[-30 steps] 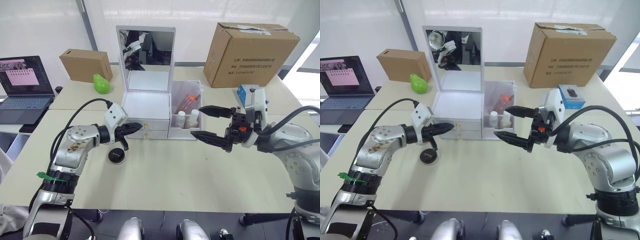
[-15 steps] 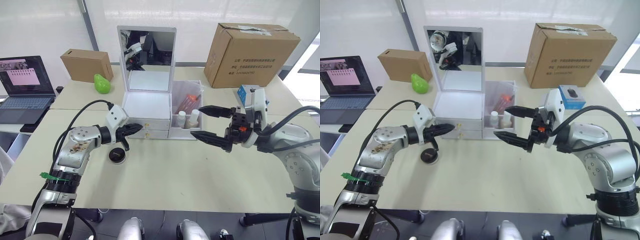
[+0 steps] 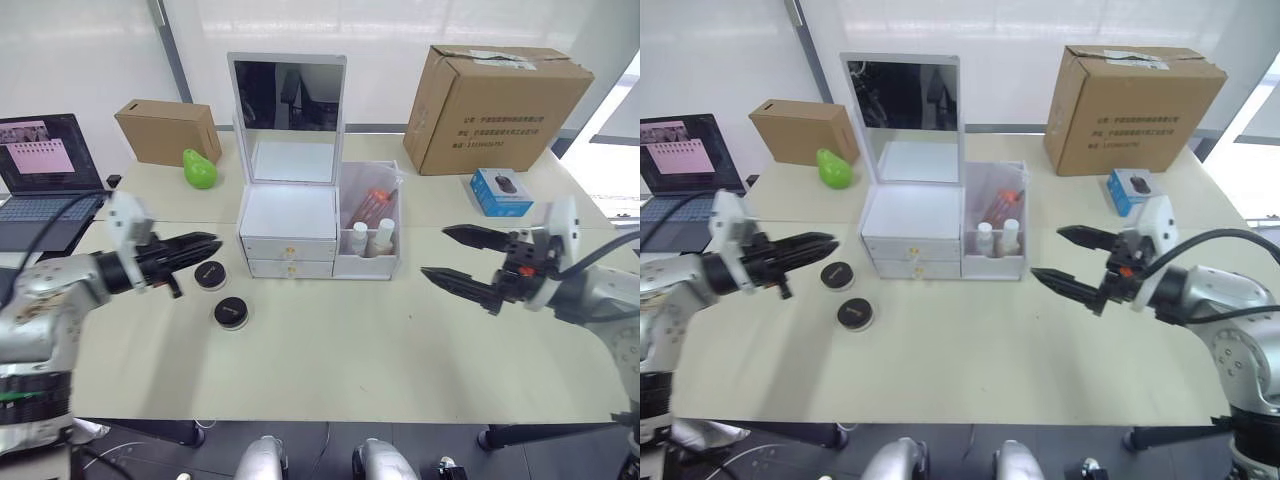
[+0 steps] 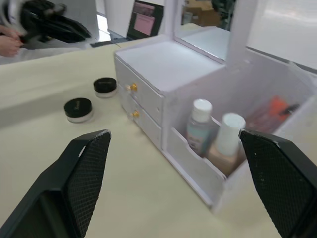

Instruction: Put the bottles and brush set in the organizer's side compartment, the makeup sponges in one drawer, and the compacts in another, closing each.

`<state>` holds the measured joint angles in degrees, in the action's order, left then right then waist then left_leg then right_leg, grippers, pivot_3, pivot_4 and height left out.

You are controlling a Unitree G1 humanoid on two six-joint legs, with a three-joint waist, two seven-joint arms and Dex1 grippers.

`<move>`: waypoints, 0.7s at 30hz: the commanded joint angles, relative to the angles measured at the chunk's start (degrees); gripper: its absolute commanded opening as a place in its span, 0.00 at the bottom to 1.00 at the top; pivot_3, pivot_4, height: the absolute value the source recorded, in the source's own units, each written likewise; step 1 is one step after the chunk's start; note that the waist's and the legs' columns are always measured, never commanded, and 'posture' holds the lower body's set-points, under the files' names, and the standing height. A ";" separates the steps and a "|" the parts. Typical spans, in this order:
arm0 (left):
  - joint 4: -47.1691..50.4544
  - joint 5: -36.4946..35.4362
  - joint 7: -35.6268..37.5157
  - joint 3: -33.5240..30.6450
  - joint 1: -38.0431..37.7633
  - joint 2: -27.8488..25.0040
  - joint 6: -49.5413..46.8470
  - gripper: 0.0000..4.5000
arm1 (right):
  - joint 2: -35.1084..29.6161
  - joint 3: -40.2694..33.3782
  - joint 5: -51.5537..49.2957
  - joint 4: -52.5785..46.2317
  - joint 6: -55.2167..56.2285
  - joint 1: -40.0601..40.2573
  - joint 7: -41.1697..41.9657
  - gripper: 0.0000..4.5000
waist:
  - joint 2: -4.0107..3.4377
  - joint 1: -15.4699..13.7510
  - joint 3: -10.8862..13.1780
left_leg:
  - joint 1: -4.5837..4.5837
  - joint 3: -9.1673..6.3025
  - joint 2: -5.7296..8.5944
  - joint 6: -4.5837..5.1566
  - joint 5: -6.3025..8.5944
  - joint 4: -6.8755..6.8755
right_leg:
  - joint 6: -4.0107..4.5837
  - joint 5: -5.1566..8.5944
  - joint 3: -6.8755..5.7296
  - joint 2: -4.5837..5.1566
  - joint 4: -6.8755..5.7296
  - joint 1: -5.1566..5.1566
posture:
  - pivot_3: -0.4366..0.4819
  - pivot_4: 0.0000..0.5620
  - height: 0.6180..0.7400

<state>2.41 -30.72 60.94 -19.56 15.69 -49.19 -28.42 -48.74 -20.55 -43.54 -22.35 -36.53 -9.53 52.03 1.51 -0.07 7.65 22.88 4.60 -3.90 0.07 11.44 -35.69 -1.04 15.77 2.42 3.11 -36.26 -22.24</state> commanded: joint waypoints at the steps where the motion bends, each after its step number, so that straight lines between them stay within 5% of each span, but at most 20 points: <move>1: -5.12 2.58 0.71 -6.76 -4.61 -4.73 3.84 0.49 | -0.25 -7.76 2.88 2.26 4.67 7.38 1.82 1.00 | 0.00 -0.26 0.00 | 0.01 0.00 0.00 0.00 0.00 0.00 | 0.00 0.00 -0.02 0.01 0.02 0.00 | 0.48 0.27 1.00; 8: -25.89 8.50 2.03 -12.01 -10.61 -10.64 16.66 1.00 | 1.08 -15.30 9.45 11.28 13.90 20.00 3.93 1.00 | -0.01 -0.44 0.01 | -0.05 0.21 -0.03 -0.02 0.02 0.07 | 0.39 0.23 -0.07 0.23 0.08 -0.10 | 0.48 0.27 1.00; 21: -30.20 9.32 2.10 -10.26 -7.41 -10.10 19.98 1.00 | 4.36 -15.79 9.58 14.28 17.67 21.65 3.14 1.00 | 0.01 -0.40 0.00 | -0.07 0.35 -0.05 -0.18 0.10 0.29 | 0.17 0.09 -0.03 0.33 0.09 -0.13 | 0.48 0.27 1.00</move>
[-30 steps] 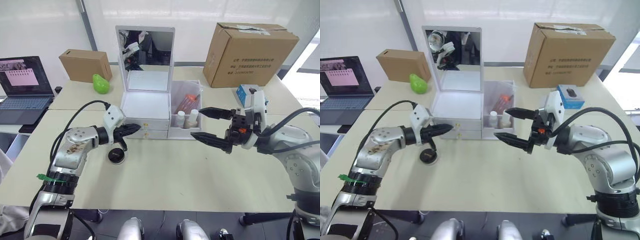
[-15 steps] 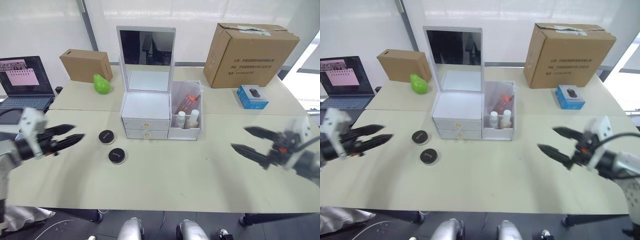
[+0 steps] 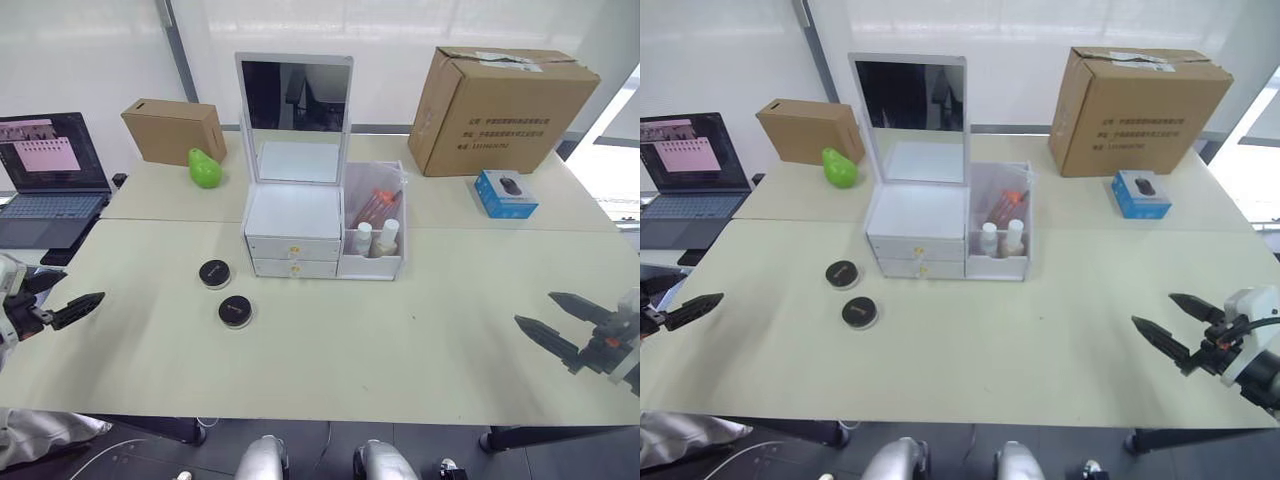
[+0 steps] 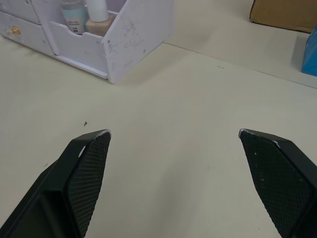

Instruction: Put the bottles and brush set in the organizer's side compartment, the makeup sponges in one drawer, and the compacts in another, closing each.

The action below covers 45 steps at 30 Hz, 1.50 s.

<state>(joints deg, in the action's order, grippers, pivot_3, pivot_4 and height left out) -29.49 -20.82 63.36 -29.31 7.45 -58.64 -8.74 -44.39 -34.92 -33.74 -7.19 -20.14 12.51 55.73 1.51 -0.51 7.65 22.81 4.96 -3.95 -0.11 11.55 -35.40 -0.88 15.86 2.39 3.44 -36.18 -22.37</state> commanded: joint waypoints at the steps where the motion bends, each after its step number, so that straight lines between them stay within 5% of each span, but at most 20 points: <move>1: 1.90 -0.61 -0.39 -0.48 0.83 -0.60 0.24 1.00 | 0.07 -1.31 -0.30 -0.99 1.19 -0.54 -0.71 1.00 | 0.00 0.06 0.00 | -0.01 0.00 0.00 0.01 -0.01 0.02 | -0.08 -0.04 -0.01 -0.02 0.00 0.00 | 0.48 0.27 1.00; 15: 16.84 -3.11 -4.92 -0.61 -2.73 4.18 -6.13 1.00 | -0.01 4.47 -2.45 -6.05 -2.29 -7.59 -3.35 1.00 | 0.01 0.52 0.00 | -0.05 0.02 0.02 0.14 -0.08 0.08 | -0.10 -0.06 0.01 -0.05 -0.01 0.01 | 0.48 0.27 1.00; 31: 55.23 -8.10 -25.20 12.58 -12.74 27.42 -20.29 1.00 | 4.19 23.57 -8.24 -12.89 -9.75 -32.52 -3.52 1.00 | 0.03 0.89 -0.02 | -0.05 -0.10 0.10 0.16 -0.10 0.07 | -0.19 -0.12 0.17 -0.15 -0.03 0.11 | 0.48 0.27 1.00; 35: 58.57 0.77 -34.38 22.09 -15.33 36.24 -14.22 1.00 | 5.54 27.53 -7.01 -10.49 -8.31 -35.74 -0.08 1.00 | 0.04 0.67 -0.03 | -0.06 -0.14 0.15 0.17 -0.10 0.06 | -0.20 -0.12 0.17 -0.14 -0.04 0.15 | 0.48 0.27 1.00; 39: 51.71 17.29 -49.40 32.13 -14.64 47.58 0.22 1.00 | 6.17 30.53 -5.65 -8.60 -7.39 -38.58 3.04 1.00 | 0.04 0.19 -0.03 | 0.00 -0.20 0.22 0.17 -0.11 -0.14 | -0.23 -0.16 0.19 -0.16 -0.02 0.18 | 0.48 0.27 1.00; 45: 39.67 27.03 -58.95 38.23 -11.51 55.70 11.90 1.00 | 6.31 32.04 -5.61 -7.63 -8.00 -40.82 5.60 1.00 | 0.03 -0.27 -0.04 | 0.13 -0.29 0.18 0.18 -0.10 -0.39 | -0.25 -0.18 0.15 -0.20 -0.04 0.18 | 0.48 0.27 1.00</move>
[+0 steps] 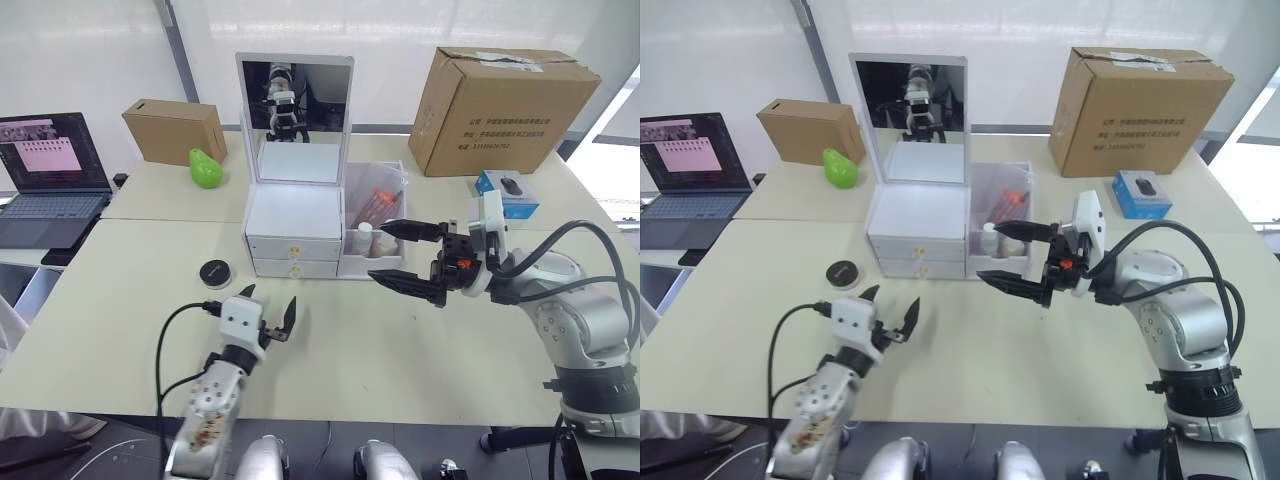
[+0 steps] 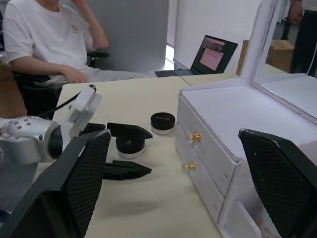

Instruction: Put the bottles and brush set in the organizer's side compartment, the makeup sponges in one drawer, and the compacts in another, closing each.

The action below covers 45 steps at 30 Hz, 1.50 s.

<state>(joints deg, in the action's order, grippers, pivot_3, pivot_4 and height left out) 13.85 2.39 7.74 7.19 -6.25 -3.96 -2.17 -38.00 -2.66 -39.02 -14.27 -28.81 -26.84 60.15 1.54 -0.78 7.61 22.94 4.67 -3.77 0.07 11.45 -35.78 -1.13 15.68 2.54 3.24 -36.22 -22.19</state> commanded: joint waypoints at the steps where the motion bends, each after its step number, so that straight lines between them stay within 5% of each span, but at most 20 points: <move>1: -5.54 4.41 -4.52 1.64 3.12 1.70 6.70 1.00 | -0.18 -0.26 -0.24 -0.35 0.63 -1.56 1.47 1.00 | 0.00 0.05 0.00 | 0.01 0.00 0.00 0.00 0.00 -0.01 | -0.02 -0.01 0.00 0.00 0.00 -0.01 | 0.48 0.27 1.00; 9: -20.57 6.75 -12.49 1.73 10.92 7.23 16.71 1.00 | -1.16 -0.90 -0.28 0.13 -0.57 -1.62 2.38 1.00 | -0.04 0.06 -0.02 | 0.15 -0.07 0.02 0.00 0.00 -0.08 | -0.09 -0.05 -0.05 -0.02 0.01 -0.05 | 0.48 0.27 1.00; 26: -29.25 6.08 -12.98 2.94 17.03 8.47 21.04 1.00 | -2.11 -2.19 -0.84 -1.81 -1.60 0.11 0.97 1.00 | -0.05 0.06 -0.03 | 0.19 -0.12 0.03 0.00 0.00 -0.10 | -0.11 -0.06 -0.13 -0.03 0.01 -0.05 | 0.48 0.27 1.00; 30: -29.40 5.86 -12.54 3.07 17.06 8.48 20.62 0.79 | -2.15 -2.40 -1.12 -2.40 -1.99 0.29 0.46 1.00 | -0.05 0.04 -0.03 | 0.19 -0.13 0.04 0.00 0.00 -0.11 | -0.12 -0.06 -0.14 -0.02 0.01 -0.05 | 0.48 0.27 1.00; 39: -29.57 5.65 -12.19 2.88 16.92 8.25 20.31 0.15 | -2.12 -2.71 -1.80 -3.73 -2.61 0.75 -0.66 1.00 | -0.05 0.07 -0.03 | 0.19 -0.13 0.04 0.00 0.00 -0.11 | -0.12 -0.06 -0.13 -0.03 0.02 -0.05 | 0.48 0.27 1.00; 45: -29.55 5.13 -11.06 3.03 16.84 8.16 19.66 0.12 | -2.12 -3.00 -2.12 -4.49 -3.11 1.03 -1.32 1.00 | -0.05 0.06 -0.03 | 0.19 -0.13 0.04 0.00 0.00 -0.10 | -0.12 -0.06 -0.14 -0.02 0.02 -0.05 | 0.48 0.27 1.00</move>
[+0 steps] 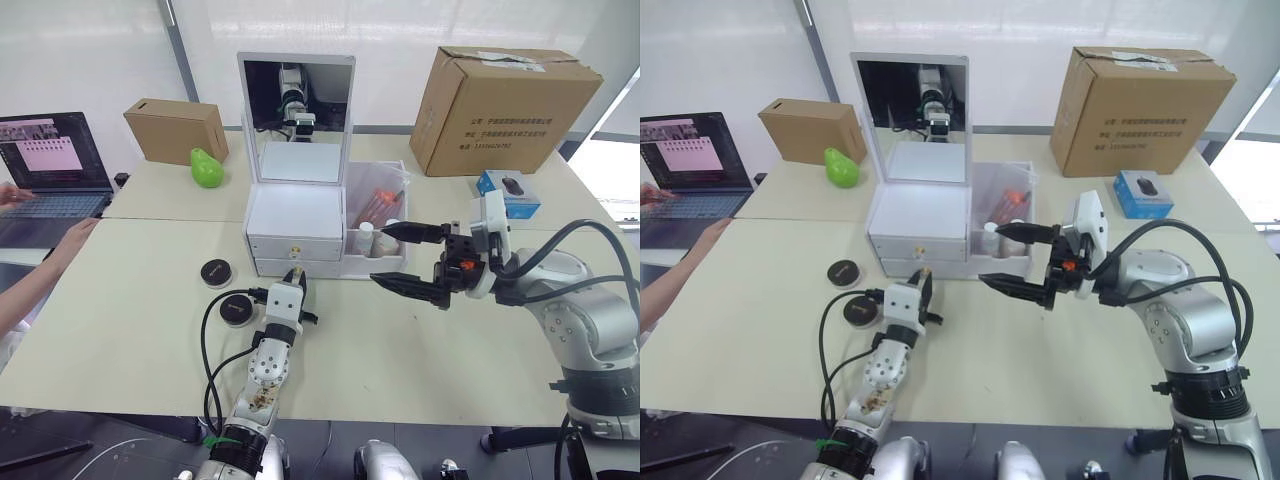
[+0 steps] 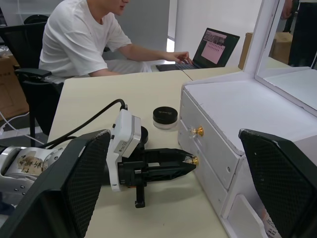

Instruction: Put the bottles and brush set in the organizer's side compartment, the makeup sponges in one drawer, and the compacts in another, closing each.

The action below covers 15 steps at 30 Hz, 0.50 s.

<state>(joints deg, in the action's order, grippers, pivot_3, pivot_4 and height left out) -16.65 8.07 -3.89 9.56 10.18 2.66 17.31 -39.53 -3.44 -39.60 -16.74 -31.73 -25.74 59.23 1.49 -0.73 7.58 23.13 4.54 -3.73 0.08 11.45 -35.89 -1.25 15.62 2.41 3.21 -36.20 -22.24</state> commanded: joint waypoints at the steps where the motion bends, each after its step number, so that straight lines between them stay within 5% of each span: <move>1: 0.97 -0.62 0.70 0.68 0.38 1.51 0.06 0.12 | -0.57 -2.28 -1.56 -2.12 -0.26 -0.04 -0.44 1.00 | 0.00 0.01 0.00 | 0.00 0.00 0.00 0.00 0.00 0.00 | 0.00 0.00 0.00 0.00 0.00 0.00 | 0.48 0.27 1.00; 8: 3.98 -1.94 5.22 2.12 -2.05 -0.32 -0.54 0.12 | -0.59 -2.40 -1.64 -2.55 -0.46 0.26 -0.69 1.00 | -0.01 -0.02 -0.01 | 0.00 0.00 0.00 0.00 0.00 0.00 | 0.00 0.00 -0.01 0.00 0.00 0.00 | 0.48 0.27 1.00; 15: 17.14 -5.38 13.40 4.88 -12.18 -4.08 -3.34 0.12 | -1.01 -2.61 -1.71 -2.95 -0.91 0.50 -0.55 1.00 | -0.04 -0.01 -0.03 | 0.00 0.01 -0.01 0.00 0.00 0.02 | 0.00 0.00 0.00 0.02 0.04 0.00 | 0.48 0.27 1.00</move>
<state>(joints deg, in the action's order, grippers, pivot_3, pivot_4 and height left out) -3.88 3.74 6.32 11.56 -0.47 -1.03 14.41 -39.87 -3.90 -39.67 -17.78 -32.74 -25.12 58.58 1.45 -0.75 7.55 23.14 4.54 -3.74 0.07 11.45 -35.87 -1.24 15.63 2.41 3.24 -36.16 -22.24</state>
